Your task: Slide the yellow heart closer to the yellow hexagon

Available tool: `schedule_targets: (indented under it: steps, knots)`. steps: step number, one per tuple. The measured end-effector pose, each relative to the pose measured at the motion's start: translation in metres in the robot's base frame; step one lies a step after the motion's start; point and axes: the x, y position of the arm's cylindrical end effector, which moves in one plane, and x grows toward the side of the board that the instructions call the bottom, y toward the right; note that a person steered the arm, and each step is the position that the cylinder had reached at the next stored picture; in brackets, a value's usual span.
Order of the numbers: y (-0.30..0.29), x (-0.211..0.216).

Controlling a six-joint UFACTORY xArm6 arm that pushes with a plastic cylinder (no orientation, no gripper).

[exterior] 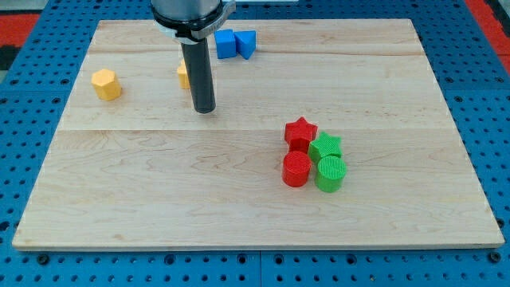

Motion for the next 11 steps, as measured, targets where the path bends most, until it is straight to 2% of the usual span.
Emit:
schedule_targets:
  steps: [1,2,3,4,5,6,9,11]
  knots:
    - [0.014,-0.004]
    - [0.059,-0.005]
    - [0.106,-0.025]
    - [0.089,-0.068]
    - [0.035,-0.088]
    - [-0.006,-0.072]
    - [-0.086,-0.071]
    - [-0.107,-0.079]
